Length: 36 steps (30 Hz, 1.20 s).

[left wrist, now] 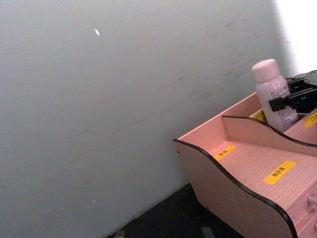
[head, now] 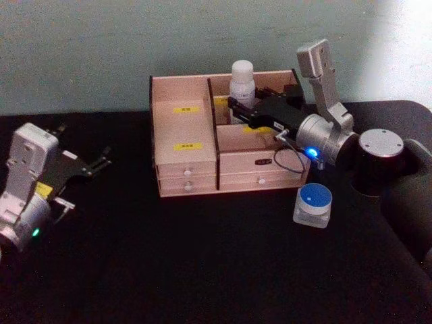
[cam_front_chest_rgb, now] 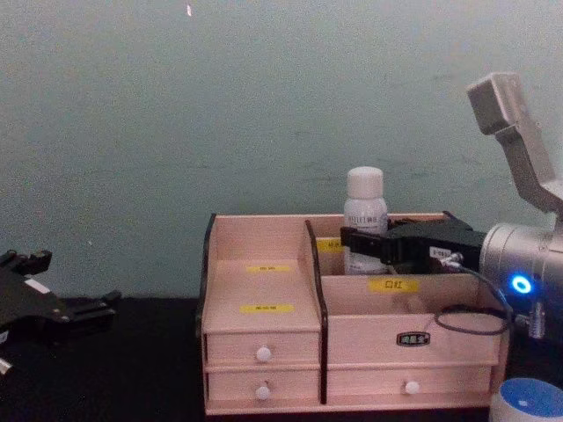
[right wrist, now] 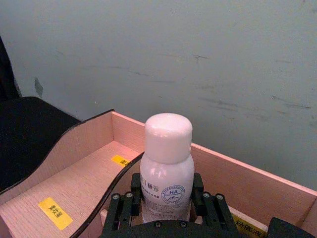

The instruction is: Pick up the facial cleanser and watermelon frost from the table and place them into the tiered storage box.

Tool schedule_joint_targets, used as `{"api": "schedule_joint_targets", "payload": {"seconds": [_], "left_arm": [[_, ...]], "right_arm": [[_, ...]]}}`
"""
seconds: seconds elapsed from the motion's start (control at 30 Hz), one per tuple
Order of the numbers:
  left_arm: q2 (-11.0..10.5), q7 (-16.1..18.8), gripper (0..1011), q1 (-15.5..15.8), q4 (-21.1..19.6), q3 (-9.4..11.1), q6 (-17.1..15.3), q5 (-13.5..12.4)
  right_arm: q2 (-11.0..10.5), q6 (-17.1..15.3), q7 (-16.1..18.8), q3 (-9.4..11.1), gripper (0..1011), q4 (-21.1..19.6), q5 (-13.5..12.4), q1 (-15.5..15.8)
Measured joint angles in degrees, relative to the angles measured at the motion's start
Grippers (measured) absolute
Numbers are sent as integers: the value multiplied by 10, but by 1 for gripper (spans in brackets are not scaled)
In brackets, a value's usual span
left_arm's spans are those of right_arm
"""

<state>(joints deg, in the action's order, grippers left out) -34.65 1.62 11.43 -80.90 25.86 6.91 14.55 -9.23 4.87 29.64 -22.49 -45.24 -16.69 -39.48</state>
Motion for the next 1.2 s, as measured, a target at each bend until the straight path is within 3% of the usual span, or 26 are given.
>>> {"api": "schedule_joint_targets", "payload": {"seconds": [0.47,0.93,1.2], "left_arm": [[0,0,1001,0,0,0,0,0],[0,0,1001,0,0,0,0,0],[0,0,1001,0,0,0,0,0]], "right_arm": [[0,0,-1,-1,605,0,0,0],[0,0,-1,-1,999,0,0,0],[0,0,-1,-1,1000,0,-1,0]]}}
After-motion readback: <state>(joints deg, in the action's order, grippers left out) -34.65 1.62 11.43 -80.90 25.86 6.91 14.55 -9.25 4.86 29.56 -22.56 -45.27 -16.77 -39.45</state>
